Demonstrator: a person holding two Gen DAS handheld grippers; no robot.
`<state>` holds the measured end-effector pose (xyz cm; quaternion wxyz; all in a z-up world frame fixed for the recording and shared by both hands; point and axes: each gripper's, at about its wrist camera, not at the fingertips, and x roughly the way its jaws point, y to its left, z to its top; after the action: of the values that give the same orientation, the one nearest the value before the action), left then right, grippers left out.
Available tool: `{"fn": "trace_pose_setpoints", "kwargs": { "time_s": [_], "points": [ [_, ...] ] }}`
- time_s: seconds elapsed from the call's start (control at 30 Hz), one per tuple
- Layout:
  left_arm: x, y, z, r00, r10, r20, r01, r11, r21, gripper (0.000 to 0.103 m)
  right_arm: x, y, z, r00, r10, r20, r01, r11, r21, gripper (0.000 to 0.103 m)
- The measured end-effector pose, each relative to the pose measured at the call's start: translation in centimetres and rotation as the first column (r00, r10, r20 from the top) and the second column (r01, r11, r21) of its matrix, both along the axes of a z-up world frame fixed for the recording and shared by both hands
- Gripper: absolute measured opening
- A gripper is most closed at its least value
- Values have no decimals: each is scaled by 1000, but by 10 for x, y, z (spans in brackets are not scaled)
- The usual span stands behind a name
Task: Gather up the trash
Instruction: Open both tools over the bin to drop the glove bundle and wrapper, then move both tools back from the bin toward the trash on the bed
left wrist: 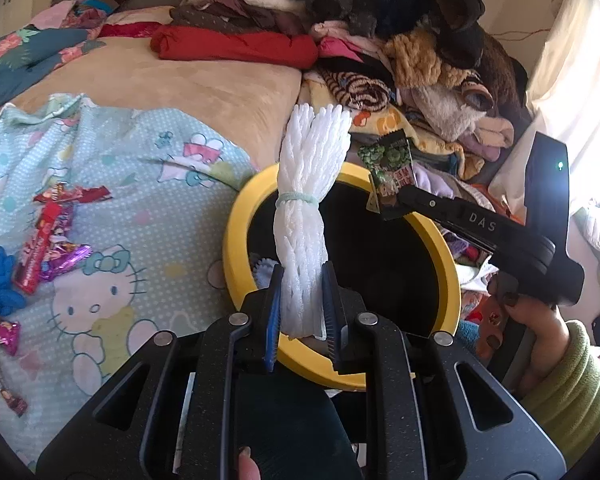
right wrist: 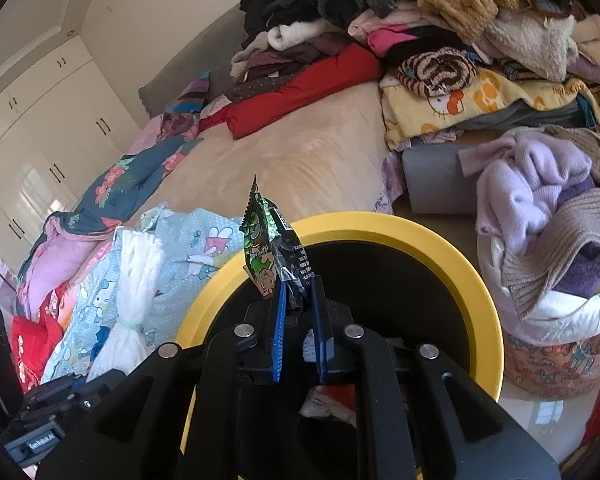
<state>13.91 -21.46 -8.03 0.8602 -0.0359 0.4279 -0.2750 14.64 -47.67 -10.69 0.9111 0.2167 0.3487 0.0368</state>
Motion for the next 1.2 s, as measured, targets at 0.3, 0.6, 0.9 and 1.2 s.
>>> {"fn": "trace_pose_setpoints", "kwargs": {
  "time_s": [0.3,0.6,0.9,1.2],
  "points": [
    [14,-21,-21,998,-35,-49,37,999,24,13,0,-14,-9,999,-38,-34,38,999,17,15],
    [22,-30,-28,998,-45,-46,47,998,32,39,-1,-24,-17,995,-92,-49,94,995,35,46],
    [10,-6,-12,998,48,44,-49,999,23,92,-1,-20,-11,993,-115,-33,115,993,22,64],
    [4,15,13,982,119,147,-125,992,30,92,-3,4,9,997,-76,31,77,997,-17,69]
  ]
}}
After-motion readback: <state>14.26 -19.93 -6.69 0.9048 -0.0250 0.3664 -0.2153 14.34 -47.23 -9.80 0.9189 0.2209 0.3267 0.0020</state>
